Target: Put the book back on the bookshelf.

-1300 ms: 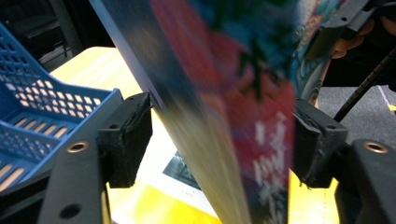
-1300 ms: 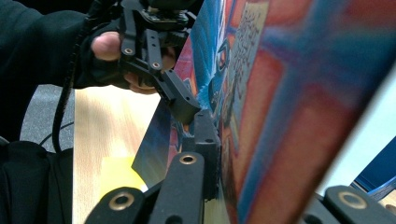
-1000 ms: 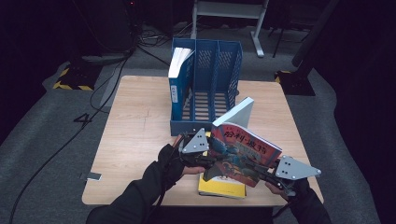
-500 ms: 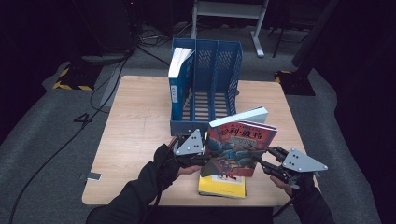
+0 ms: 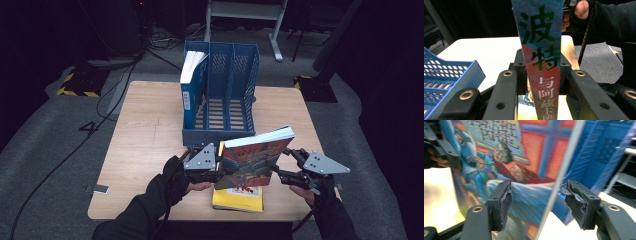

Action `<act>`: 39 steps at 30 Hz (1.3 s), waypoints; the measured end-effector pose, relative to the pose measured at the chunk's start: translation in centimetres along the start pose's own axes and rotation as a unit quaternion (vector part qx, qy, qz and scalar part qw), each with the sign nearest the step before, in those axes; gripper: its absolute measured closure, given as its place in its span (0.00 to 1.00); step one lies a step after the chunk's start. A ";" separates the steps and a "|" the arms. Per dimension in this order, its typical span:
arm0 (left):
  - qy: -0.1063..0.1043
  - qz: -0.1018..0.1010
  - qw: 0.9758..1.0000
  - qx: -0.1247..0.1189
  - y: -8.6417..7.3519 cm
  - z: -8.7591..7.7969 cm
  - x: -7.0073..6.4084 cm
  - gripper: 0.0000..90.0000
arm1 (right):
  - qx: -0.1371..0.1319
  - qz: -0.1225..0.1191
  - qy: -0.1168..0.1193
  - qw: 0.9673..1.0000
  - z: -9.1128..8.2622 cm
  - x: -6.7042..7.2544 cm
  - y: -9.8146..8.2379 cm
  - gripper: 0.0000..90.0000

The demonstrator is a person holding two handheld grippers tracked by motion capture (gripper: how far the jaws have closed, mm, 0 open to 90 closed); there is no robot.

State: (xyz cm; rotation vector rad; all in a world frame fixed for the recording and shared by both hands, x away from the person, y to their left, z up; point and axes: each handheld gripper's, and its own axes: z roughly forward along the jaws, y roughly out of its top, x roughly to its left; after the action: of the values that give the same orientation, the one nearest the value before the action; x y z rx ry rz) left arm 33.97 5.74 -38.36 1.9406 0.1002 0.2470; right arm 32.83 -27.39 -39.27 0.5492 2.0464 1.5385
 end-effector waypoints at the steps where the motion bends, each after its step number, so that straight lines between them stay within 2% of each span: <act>1: -0.001 0.000 1.000 0.000 0.0 0.0 0.0 0.79 | 0.001 0.000 0.005 1.000 0.1 0.0 0.0 0.43; 4: 0.005 -0.001 1.000 0.003 0.1 0.0 0.0 0.78 | 0.005 0.000 0.011 1.000 0.5 0.3 0.1 0.42; 6: 0.005 -0.003 1.000 0.003 0.1 0.0 0.0 0.77 | 0.005 0.003 0.012 1.000 0.4 0.3 0.1 0.45; 10: 0.005 -0.015 1.000 -0.008 0.7 0.1 -0.1 0.71 | 0.000 0.003 0.016 1.000 0.1 0.3 0.2 0.48; 12: 0.011 -0.013 1.000 -0.011 1.4 0.1 -0.3 0.70 | 0.001 0.000 0.015 1.000 0.1 0.4 0.2 0.48; 13: 0.012 -0.017 1.000 -0.022 2.1 -0.1 -0.4 0.66 | -0.001 -0.001 0.017 1.000 -0.1 0.5 0.2 0.48; 16: 0.008 -0.028 0.999 -0.027 2.8 -0.2 -0.3 0.61 | 0.000 -0.003 0.017 1.000 -0.2 0.5 0.3 0.48; 18: 0.022 -0.031 0.999 -0.030 3.7 -0.1 -0.4 0.57 | -0.001 -0.004 0.019 1.000 -0.2 0.6 0.3 0.48; 20: 0.024 -0.035 0.998 -0.035 4.3 0.0 -0.3 0.56 | 0.001 -0.004 0.019 1.000 -0.2 0.6 0.3 0.48; 26: 0.024 -0.030 0.999 -0.033 5.7 0.3 0.3 0.51 | -0.001 -0.005 0.018 1.000 -0.2 0.7 0.3 0.48; 29: 0.017 -0.035 0.999 -0.027 6.3 0.6 0.5 0.52 | 0.001 -0.007 0.017 1.000 -0.2 0.7 0.3 0.48; 31: 0.023 -0.031 0.999 -0.015 6.7 0.8 0.5 0.54 | 0.001 -0.009 0.015 1.000 -0.3 0.7 0.3 0.48; 34: 0.024 -0.033 0.999 -0.015 7.1 0.5 0.7 0.56 | 0.002 -0.009 0.017 1.000 -0.3 0.7 0.3 0.48; 36: 0.028 -0.026 0.999 -0.012 7.3 0.3 0.7 0.69 | 0.003 -0.016 0.014 1.000 -0.3 0.8 0.4 0.48; 39: 0.027 -0.021 0.999 -0.009 7.5 0.3 0.6 0.77 | 0.006 -0.016 0.012 1.000 -0.3 0.8 0.4 0.47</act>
State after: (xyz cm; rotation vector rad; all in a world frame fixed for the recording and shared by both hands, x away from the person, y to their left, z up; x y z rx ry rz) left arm 34.23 2.81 -31.48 1.9115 0.1744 0.2719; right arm 32.04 -27.07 -38.98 0.5014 2.0737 1.5221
